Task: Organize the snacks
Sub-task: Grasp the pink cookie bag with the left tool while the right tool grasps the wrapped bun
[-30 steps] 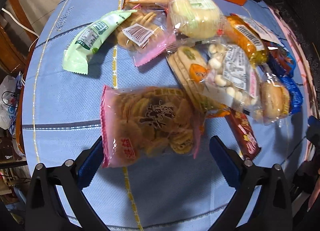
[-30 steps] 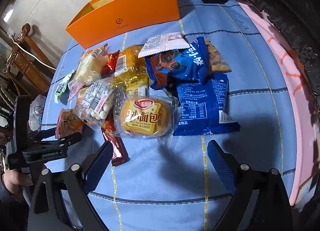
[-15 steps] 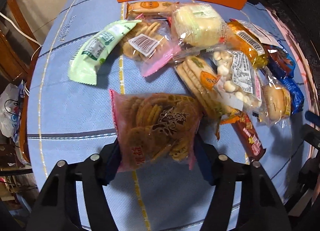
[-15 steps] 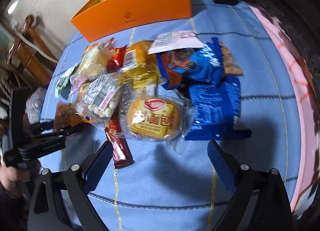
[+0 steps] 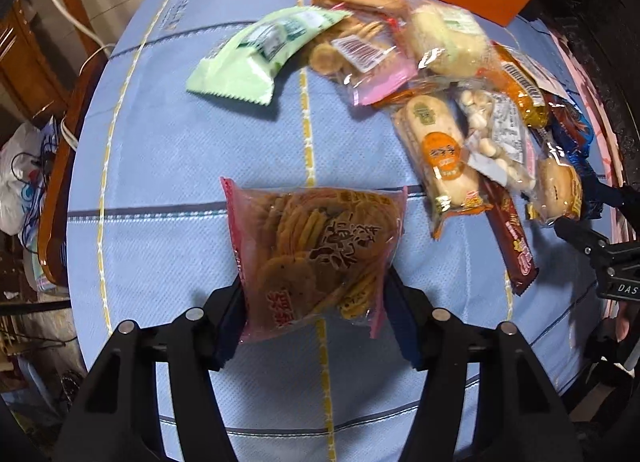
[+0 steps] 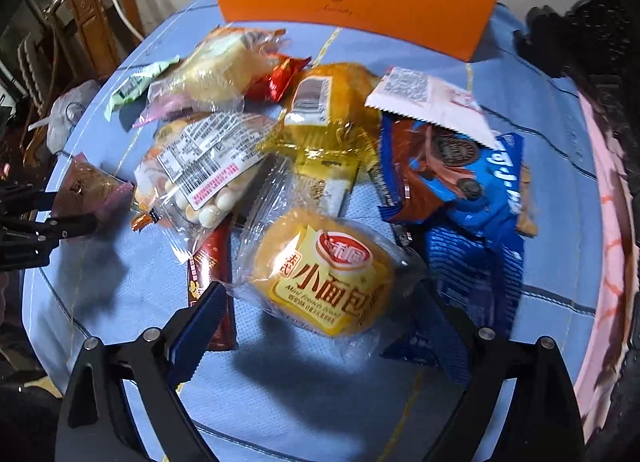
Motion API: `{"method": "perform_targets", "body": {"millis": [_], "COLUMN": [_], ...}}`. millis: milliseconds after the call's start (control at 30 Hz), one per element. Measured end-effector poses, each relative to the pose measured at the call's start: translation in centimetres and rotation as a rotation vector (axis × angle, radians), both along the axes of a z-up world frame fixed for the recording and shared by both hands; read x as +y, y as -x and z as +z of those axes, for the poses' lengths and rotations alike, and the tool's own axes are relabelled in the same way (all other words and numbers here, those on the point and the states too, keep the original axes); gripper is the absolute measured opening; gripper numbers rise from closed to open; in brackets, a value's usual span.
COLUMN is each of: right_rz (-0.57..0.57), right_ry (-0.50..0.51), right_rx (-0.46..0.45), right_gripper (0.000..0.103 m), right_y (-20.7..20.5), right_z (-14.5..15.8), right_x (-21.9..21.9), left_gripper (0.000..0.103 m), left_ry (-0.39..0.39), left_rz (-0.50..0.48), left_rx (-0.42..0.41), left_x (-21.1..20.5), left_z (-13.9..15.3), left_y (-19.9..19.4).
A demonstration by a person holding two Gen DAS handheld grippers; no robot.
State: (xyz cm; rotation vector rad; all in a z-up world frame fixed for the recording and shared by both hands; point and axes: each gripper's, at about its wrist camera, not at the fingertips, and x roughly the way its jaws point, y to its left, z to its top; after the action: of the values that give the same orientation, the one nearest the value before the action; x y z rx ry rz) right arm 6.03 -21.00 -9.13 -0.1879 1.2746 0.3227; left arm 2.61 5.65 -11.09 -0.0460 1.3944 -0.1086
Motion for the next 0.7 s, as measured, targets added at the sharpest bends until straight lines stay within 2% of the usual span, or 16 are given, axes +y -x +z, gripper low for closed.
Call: {"method": "perform_targets", "body": {"millis": [167, 267, 367, 567, 600, 700], "right_rz": [0.031, 0.089, 0.153, 0.253, 0.259, 0.222], "right_ry": [-0.003, 0.012, -0.016, 0.113, 0.125, 0.083], "right_rx": [0.006, 0.026, 0.007, -0.015, -0.021, 0.001], "right_gripper": [0.095, 0.095, 0.094, 0.093, 0.090, 0.063], "right_y": [-0.9, -0.7, -0.4, 0.3, 0.5, 0.3], "right_z": [-0.4, -0.5, 0.0, -1.5, -1.6, -1.9], "right_x": [0.4, 0.8, 1.0, 1.8, 1.9, 1.4], "left_gripper": [0.061, 0.061, 0.061, 0.061, 0.061, 0.061], "left_ry": [0.011, 0.017, 0.018, 0.014, 0.016, 0.021], "left_rz": [0.019, 0.027, 0.023, 0.023, 0.024, 0.033], "left_rx": [0.005, 0.006, 0.006, 0.007, 0.007, 0.008], "left_x": [-0.5, -0.8, -1.2, -1.5, -1.5, -1.4], "left_z": [-0.4, -0.6, -0.6, -0.6, -0.6, -0.7], "left_y": [-0.6, -0.9, -1.0, -1.3, -1.3, -1.4]}}
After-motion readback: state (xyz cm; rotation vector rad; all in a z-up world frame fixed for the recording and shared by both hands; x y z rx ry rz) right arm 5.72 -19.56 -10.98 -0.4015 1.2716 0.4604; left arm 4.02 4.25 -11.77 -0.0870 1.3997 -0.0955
